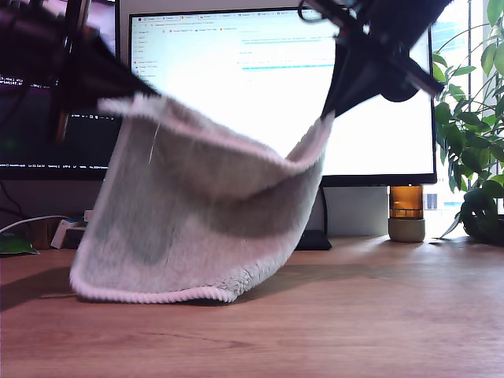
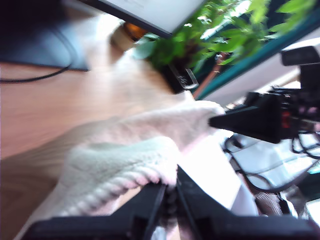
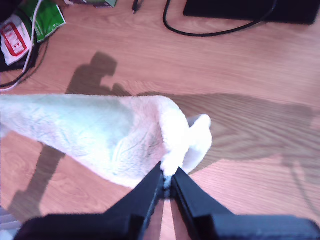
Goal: Fold the tea towel to a neat square and place it to the right
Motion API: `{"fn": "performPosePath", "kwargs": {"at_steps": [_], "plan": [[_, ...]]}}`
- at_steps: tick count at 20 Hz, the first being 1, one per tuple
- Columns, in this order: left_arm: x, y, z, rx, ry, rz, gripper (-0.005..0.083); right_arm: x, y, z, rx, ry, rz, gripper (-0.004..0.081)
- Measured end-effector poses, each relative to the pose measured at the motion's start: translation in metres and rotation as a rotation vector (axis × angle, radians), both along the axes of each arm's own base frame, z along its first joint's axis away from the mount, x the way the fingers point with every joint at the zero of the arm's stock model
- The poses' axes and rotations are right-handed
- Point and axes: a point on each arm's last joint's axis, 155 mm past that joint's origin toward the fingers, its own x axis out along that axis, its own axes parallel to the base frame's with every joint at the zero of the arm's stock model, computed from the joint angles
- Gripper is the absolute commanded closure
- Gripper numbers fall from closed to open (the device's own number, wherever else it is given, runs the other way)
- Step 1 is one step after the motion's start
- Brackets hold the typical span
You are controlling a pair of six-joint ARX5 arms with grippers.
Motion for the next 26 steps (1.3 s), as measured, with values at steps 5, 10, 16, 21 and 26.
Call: {"fn": "performPosePath", "kwargs": {"at_steps": [5,10,16,21,26], "plan": [[-0.018,0.004,0.025,0.008,-0.039,-0.003,0.0794,-0.016,-0.018,0.023,-0.043,-0.026,-0.033,0.0782],[-0.031,0.008,0.039,0.027,-0.098,-0.001,0.0794,-0.031,-0.025,0.044,-0.045,-0.068,-0.040,0.0782],[-0.037,0.016,0.028,0.093,-0.081,0.027,0.0794,-0.036,-0.028,0.039,-0.072,-0.047,-0.042,0.0782],[-0.023,0.022,0.024,0.135,-0.126,0.074,0.0794,-0.019,-0.032,0.041,-0.107,-0.114,-0.066,0.0782],[0.005,0.022,0.001,0.148,-0.119,0.086,0.0794,0.018,-0.019,0.019,-0.112,-0.131,-0.078,0.0782]]}}
